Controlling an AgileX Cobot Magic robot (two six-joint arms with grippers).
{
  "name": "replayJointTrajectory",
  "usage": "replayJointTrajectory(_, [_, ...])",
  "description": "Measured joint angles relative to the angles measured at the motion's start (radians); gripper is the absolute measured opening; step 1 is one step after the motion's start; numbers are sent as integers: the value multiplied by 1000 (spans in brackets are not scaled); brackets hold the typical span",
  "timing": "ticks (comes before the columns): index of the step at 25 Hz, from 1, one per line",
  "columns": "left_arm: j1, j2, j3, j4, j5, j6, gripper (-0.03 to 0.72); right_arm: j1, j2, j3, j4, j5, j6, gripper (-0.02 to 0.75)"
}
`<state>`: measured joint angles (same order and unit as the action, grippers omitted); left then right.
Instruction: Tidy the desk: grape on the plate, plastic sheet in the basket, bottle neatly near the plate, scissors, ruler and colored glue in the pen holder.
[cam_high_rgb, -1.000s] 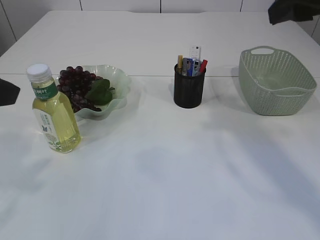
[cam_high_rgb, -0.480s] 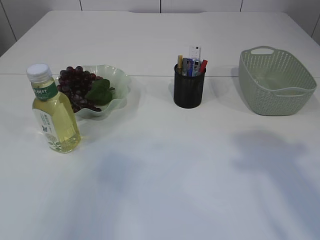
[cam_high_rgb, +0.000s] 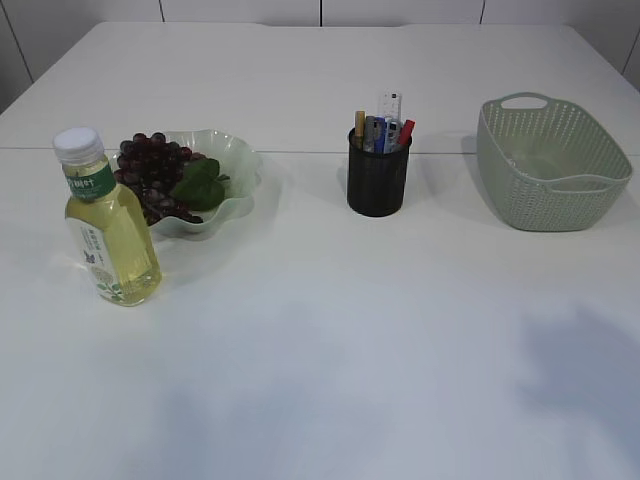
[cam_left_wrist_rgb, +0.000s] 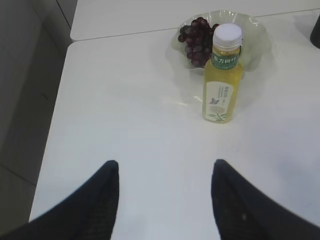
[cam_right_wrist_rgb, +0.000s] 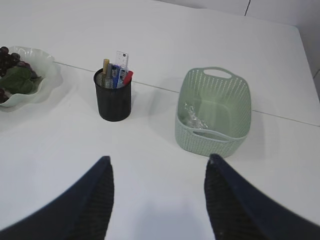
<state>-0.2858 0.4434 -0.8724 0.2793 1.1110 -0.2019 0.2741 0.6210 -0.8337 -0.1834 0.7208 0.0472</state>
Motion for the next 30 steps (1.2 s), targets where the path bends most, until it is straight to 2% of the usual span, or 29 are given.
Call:
replayJointTrajectory(3, [0, -106, 0, -44, 37, 0, 432, 0, -80, 38, 2, 8, 0, 457])
replayJointTrajectory(8, [0, -251, -4, -199, 56, 33, 432, 0, -239, 105, 39, 54, 0, 457])
replayJointTrajectory(14, [0, -318, -6, -324, 130, 113, 432, 0, -418, 171, 109, 219, 0, 457])
replayJointTrajectory(20, [0, -396, 4, -342, 163, 202, 432, 0, -561, 188, 136, 342, -15, 457])
replayJointTrajectory(25, [0, -432, 98, -417, 166, 225, 432, 0, -640, 186, 134, 436, -34, 457])
replayJointTrajectory(30, [0, -432, 170, -427, 64, 266, 432, 0, -640, 186, 142, 466, -87, 457])
